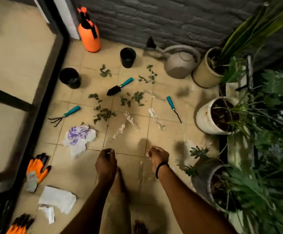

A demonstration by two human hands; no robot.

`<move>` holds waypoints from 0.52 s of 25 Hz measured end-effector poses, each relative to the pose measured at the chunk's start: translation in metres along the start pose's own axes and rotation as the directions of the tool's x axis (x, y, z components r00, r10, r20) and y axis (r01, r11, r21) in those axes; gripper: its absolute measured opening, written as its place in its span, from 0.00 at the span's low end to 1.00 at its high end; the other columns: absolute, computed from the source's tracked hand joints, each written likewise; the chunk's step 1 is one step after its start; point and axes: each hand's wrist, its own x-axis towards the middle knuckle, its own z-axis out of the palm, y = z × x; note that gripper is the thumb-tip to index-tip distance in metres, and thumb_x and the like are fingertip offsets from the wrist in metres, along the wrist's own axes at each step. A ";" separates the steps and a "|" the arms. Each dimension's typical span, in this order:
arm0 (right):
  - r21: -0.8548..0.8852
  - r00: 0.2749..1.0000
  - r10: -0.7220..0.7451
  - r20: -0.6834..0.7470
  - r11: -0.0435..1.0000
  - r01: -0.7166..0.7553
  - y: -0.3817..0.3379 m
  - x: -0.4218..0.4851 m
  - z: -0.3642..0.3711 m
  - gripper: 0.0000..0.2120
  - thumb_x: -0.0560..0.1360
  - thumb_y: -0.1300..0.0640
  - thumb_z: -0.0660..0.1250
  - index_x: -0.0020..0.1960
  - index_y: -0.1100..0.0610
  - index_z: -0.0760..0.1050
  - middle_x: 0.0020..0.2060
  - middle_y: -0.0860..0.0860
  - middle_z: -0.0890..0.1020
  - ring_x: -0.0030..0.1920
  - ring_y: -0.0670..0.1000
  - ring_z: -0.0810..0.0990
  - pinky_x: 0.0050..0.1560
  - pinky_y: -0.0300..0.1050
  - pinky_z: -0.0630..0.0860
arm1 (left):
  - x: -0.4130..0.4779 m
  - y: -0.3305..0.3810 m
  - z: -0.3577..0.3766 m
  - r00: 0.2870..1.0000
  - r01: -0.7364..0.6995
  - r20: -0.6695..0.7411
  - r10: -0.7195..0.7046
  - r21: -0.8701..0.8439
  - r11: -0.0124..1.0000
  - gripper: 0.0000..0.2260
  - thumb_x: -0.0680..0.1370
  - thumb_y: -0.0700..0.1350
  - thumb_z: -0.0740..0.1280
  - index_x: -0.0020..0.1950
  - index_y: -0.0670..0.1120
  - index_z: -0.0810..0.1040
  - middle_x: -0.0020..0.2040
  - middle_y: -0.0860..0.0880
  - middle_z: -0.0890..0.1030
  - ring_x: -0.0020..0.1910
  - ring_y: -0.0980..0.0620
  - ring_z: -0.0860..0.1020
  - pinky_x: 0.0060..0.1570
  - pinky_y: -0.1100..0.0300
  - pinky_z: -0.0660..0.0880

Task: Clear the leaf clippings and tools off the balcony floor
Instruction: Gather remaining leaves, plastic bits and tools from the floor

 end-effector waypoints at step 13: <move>-0.238 0.948 -0.020 -0.319 0.970 -0.059 -0.097 0.201 0.016 0.10 0.76 0.62 0.63 0.41 0.59 0.82 0.36 0.53 0.81 0.41 0.54 0.78 0.41 0.43 0.71 | 0.159 0.110 0.153 0.986 -0.147 0.125 0.112 0.320 0.936 0.13 0.82 0.50 0.64 0.60 0.43 0.80 0.48 0.43 0.85 0.49 0.42 0.82 0.45 0.57 0.70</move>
